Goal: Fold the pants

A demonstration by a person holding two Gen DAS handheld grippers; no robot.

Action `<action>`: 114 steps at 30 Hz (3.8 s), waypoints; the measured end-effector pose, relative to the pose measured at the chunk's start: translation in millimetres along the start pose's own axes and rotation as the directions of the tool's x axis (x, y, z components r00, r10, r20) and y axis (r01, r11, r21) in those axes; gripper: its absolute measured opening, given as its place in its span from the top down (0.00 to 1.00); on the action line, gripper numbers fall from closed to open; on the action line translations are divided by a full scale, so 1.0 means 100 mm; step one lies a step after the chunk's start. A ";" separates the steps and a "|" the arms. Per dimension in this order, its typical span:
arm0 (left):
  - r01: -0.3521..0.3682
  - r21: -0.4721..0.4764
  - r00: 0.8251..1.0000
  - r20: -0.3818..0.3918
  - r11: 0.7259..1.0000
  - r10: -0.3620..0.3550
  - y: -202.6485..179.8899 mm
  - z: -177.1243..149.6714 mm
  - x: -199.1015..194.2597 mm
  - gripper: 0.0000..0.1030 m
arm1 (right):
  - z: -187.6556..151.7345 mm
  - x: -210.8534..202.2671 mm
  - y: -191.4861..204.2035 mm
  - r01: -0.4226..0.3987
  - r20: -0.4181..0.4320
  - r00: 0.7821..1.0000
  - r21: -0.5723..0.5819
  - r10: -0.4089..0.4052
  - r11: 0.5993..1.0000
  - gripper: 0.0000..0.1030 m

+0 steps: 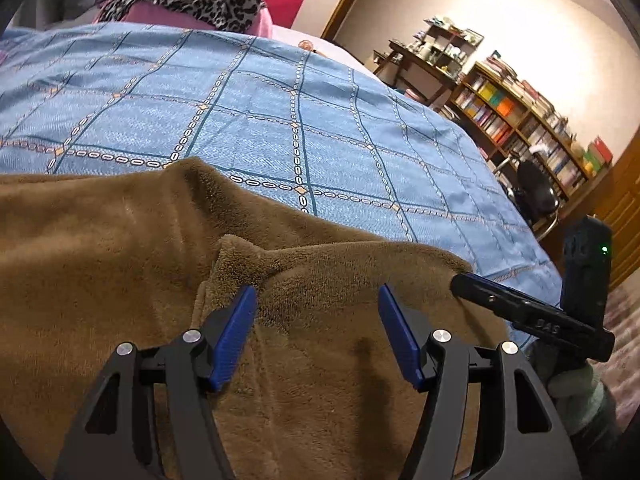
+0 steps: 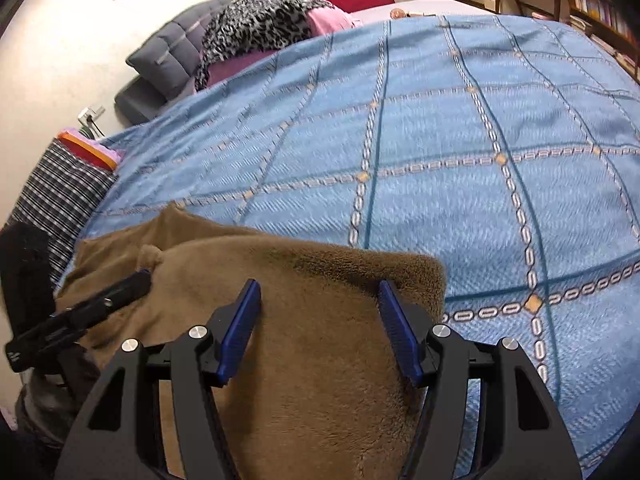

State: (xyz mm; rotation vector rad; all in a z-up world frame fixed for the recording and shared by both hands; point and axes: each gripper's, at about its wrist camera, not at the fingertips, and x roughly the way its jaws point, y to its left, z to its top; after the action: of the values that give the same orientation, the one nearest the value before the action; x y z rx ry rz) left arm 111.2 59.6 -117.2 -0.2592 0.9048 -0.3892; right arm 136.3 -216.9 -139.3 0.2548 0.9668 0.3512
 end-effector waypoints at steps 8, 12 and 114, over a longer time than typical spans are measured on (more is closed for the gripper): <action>0.034 -0.035 0.999 0.034 0.999 -0.033 0.07 -0.05 -0.04 0.38 | -0.13 0.08 0.14 0.092 0.037 0.995 -0.100 -0.088 0.991 0.39; 0.067 -0.081 0.996 0.060 0.994 -0.062 0.11 -0.04 -0.20 0.29 | -0.15 0.08 0.17 0.104 0.041 0.994 -0.107 -0.100 0.989 0.39; -0.159 -0.065 0.900 0.400 0.985 0.171 0.23 0.35 -1.96 0.81 | -0.39 -0.51 0.49 0.101 0.179 0.979 -0.014 -0.097 0.995 0.38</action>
State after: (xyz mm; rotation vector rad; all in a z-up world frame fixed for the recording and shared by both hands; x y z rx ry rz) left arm 35.7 167.3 34.5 -0.2763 0.5182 -0.1535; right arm 68.5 -190.8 -104.5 0.2126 0.7953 0.2431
